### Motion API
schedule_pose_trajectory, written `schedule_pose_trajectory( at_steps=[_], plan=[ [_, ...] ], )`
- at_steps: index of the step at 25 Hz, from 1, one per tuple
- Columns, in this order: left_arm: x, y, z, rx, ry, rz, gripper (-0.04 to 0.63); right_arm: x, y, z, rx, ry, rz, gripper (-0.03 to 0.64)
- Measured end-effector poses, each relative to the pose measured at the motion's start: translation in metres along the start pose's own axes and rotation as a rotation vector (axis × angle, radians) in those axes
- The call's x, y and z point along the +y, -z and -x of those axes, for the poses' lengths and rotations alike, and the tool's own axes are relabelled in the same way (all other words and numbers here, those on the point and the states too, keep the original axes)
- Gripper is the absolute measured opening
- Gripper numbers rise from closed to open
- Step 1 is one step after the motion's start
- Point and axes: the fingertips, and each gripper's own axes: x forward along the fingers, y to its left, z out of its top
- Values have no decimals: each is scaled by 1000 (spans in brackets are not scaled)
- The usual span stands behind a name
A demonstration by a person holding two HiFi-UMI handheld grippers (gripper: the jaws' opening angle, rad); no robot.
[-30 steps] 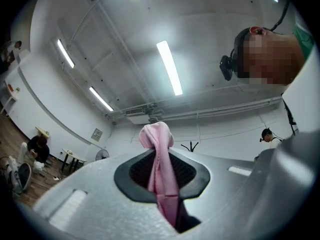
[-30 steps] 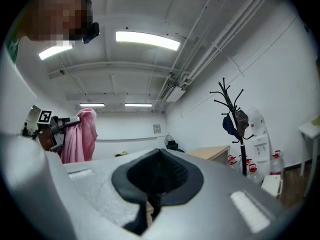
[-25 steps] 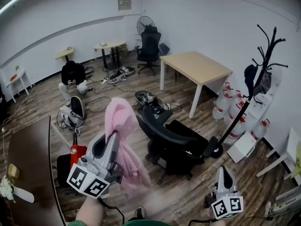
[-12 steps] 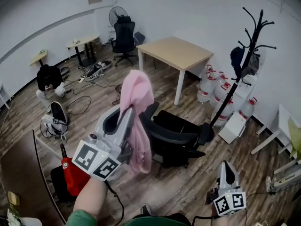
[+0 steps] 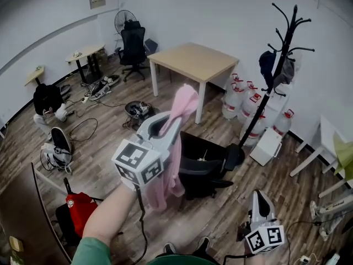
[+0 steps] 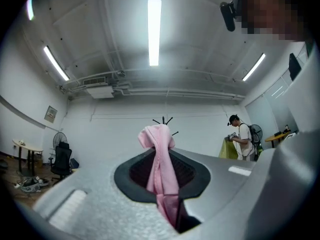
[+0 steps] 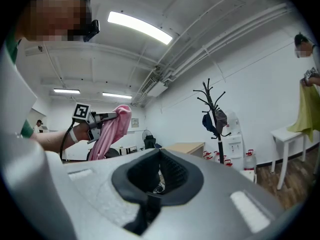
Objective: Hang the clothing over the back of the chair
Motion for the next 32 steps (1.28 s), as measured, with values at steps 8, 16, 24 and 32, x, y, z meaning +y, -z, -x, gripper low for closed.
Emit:
schedule_pose_trajectory(
  at_steps=[8, 16, 24, 32],
  plan=[
    [2, 63, -47, 227, -1, -52, 44, -35, -14, -3, -14, 4, 7, 3],
    [-1, 136, -73, 629, 22, -65, 49, -66, -15, -9, -8, -7, -19, 3],
    [-10, 168, -78, 815, 60, -121, 147, -81, -16, -14, -12, -35, -40, 3],
    [-10, 146, -84, 692, 11, -186, 235, -88, -16, -13, -9, -47, -44, 3]
  ],
)
